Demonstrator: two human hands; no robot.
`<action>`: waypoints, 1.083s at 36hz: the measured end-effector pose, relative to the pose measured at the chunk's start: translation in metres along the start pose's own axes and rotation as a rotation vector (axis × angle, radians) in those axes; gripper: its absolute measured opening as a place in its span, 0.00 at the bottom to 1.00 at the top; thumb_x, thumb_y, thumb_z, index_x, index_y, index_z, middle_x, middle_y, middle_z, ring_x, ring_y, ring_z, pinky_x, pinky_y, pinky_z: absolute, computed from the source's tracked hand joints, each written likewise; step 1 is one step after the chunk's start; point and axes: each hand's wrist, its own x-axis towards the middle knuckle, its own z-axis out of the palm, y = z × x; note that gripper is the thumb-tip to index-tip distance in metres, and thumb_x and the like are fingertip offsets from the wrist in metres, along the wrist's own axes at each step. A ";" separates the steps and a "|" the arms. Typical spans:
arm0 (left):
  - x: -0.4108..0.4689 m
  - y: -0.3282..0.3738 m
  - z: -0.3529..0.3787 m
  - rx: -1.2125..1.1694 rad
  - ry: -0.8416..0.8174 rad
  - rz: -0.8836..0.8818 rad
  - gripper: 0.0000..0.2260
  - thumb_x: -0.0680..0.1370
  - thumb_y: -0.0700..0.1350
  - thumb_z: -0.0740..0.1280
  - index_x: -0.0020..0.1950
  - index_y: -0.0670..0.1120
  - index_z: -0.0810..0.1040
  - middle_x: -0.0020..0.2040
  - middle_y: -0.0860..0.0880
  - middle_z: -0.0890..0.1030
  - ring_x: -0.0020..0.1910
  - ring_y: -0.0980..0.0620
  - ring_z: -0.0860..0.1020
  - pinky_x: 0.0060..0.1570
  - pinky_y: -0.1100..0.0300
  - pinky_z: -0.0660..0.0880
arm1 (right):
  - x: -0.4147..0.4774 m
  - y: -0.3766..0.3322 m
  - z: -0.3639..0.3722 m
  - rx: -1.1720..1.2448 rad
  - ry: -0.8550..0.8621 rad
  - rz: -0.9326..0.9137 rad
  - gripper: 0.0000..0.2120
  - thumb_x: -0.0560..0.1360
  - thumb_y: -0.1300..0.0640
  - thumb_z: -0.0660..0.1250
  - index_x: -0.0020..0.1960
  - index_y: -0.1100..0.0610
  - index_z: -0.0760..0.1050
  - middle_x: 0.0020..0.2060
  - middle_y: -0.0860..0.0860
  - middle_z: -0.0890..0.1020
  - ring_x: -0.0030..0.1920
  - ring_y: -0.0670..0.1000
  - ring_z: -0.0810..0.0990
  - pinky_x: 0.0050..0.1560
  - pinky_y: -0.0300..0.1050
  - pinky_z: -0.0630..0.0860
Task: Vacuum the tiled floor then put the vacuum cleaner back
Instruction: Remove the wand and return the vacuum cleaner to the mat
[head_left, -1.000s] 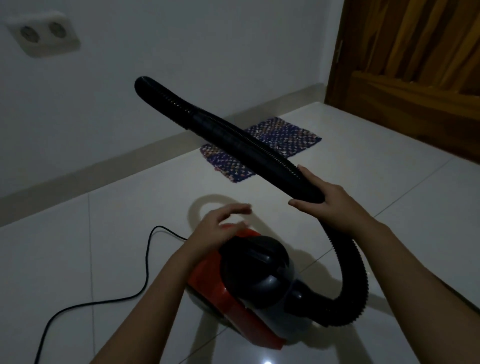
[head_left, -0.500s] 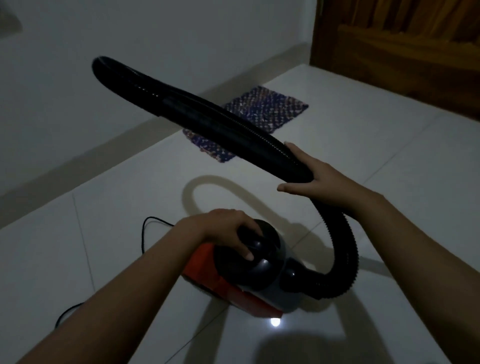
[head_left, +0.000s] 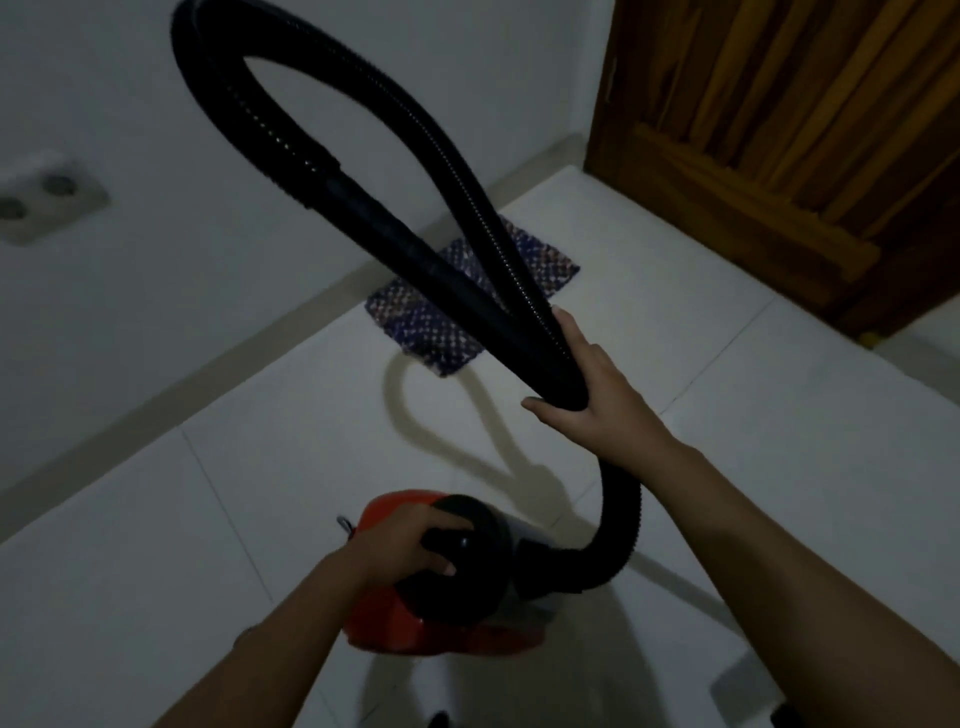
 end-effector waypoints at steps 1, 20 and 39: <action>-0.010 0.006 -0.010 -0.019 0.026 0.005 0.23 0.70 0.39 0.73 0.64 0.48 0.77 0.62 0.54 0.76 0.65 0.55 0.73 0.62 0.68 0.67 | 0.006 -0.013 -0.008 0.015 0.030 -0.005 0.44 0.72 0.44 0.70 0.75 0.35 0.41 0.54 0.52 0.72 0.52 0.51 0.75 0.49 0.43 0.72; 0.018 0.072 -0.285 -0.266 0.517 -0.210 0.24 0.69 0.35 0.73 0.64 0.46 0.77 0.61 0.48 0.79 0.63 0.50 0.74 0.61 0.66 0.68 | 0.289 -0.164 -0.120 0.312 0.196 -0.196 0.46 0.70 0.50 0.74 0.77 0.46 0.47 0.72 0.50 0.65 0.71 0.47 0.65 0.72 0.51 0.65; 0.204 0.008 -0.400 -0.587 0.848 -0.310 0.20 0.73 0.31 0.68 0.64 0.45 0.77 0.58 0.51 0.78 0.61 0.51 0.74 0.57 0.66 0.70 | 0.542 -0.126 -0.066 0.417 0.132 -0.264 0.48 0.70 0.56 0.75 0.78 0.46 0.46 0.66 0.40 0.64 0.67 0.34 0.63 0.65 0.27 0.62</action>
